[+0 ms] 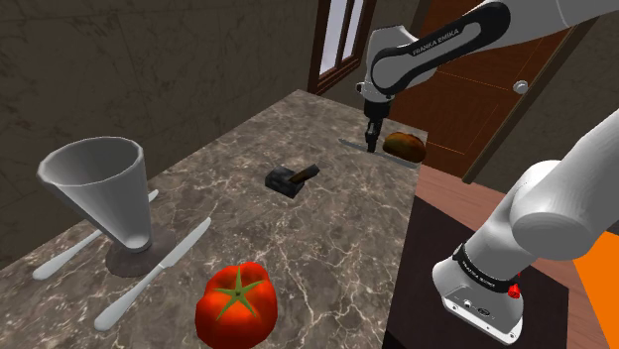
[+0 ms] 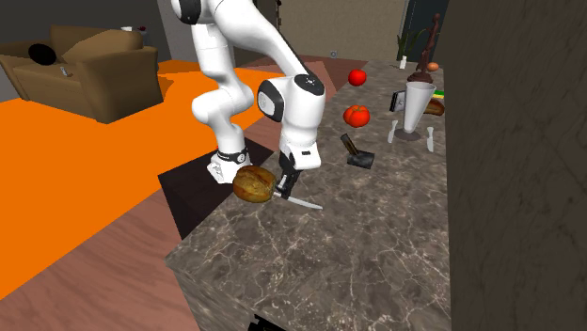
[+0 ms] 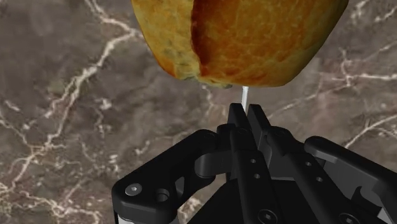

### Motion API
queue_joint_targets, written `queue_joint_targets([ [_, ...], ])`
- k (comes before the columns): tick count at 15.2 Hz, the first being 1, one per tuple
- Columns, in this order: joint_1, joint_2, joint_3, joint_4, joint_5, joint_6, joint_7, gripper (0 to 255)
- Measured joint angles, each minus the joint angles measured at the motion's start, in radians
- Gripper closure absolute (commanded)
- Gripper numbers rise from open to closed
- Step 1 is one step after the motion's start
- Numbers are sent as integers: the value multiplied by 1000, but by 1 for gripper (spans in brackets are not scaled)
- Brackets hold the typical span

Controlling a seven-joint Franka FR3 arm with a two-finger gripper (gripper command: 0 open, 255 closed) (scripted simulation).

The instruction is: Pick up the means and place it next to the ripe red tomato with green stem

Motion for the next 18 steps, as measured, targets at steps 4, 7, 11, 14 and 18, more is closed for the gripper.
queue_joint_targets([
  [4,0,-4,0,3,0,-7,0,255],
  [7,0,-26,2,17,-2,-43,0,255],
  [11,1,-54,6,47,-3,-100,1,255],
  [14,1,-72,7,70,-4,-141,-2,255],
  [18,1,-98,10,101,-6,-198,-4,255],
])
